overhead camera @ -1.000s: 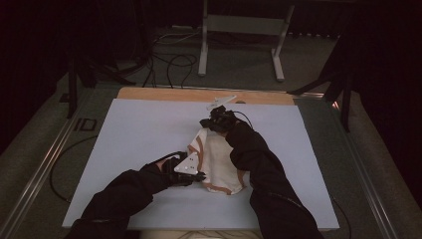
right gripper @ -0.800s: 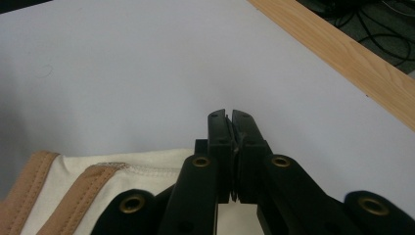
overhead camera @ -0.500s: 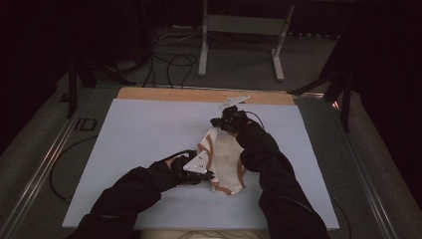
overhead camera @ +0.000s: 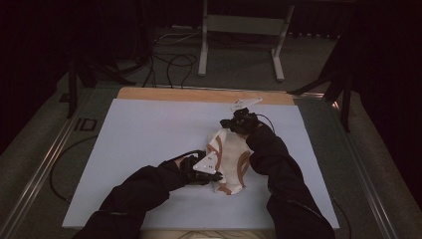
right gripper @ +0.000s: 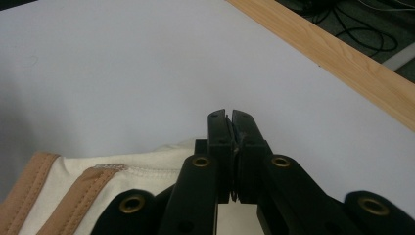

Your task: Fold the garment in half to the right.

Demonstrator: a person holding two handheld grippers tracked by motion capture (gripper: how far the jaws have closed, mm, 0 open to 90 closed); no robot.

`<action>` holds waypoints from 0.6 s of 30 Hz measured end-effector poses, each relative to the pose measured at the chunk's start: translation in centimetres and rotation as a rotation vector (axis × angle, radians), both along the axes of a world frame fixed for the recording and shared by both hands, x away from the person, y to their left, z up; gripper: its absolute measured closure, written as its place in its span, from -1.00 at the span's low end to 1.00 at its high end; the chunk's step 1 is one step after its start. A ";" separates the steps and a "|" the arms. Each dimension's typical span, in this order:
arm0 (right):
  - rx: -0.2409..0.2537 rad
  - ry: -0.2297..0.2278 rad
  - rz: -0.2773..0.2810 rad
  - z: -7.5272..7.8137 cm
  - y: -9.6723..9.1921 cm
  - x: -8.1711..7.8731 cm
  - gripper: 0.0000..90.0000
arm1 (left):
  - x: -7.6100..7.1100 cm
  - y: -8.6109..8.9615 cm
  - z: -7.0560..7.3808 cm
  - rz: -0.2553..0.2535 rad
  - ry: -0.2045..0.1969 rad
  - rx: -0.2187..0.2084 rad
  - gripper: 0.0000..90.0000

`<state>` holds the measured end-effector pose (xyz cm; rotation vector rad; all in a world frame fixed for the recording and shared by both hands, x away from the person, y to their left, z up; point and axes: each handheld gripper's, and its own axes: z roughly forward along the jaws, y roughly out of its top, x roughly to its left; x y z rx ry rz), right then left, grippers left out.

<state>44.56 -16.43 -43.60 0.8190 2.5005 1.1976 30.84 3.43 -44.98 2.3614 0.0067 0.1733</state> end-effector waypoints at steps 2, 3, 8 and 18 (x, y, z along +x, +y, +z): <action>0.001 -0.004 -0.003 -0.1 -0.4 0.0 0.97 | 0.0 -0.2 0.0 -0.004 0.000 -0.002 0.93; 0.004 -0.001 -0.007 -0.1 -0.6 -0.1 0.97 | 0.0 -0.2 0.0 -0.004 0.000 -0.002 0.93; 0.010 -0.001 -0.022 -0.2 -1.6 -0.3 0.97 | 0.1 -1.0 -0.1 -0.014 0.004 -0.003 0.93; 0.019 0.000 -0.044 -0.4 -3.0 -0.5 0.97 | 0.3 -2.0 -0.5 -0.027 0.017 -0.004 0.93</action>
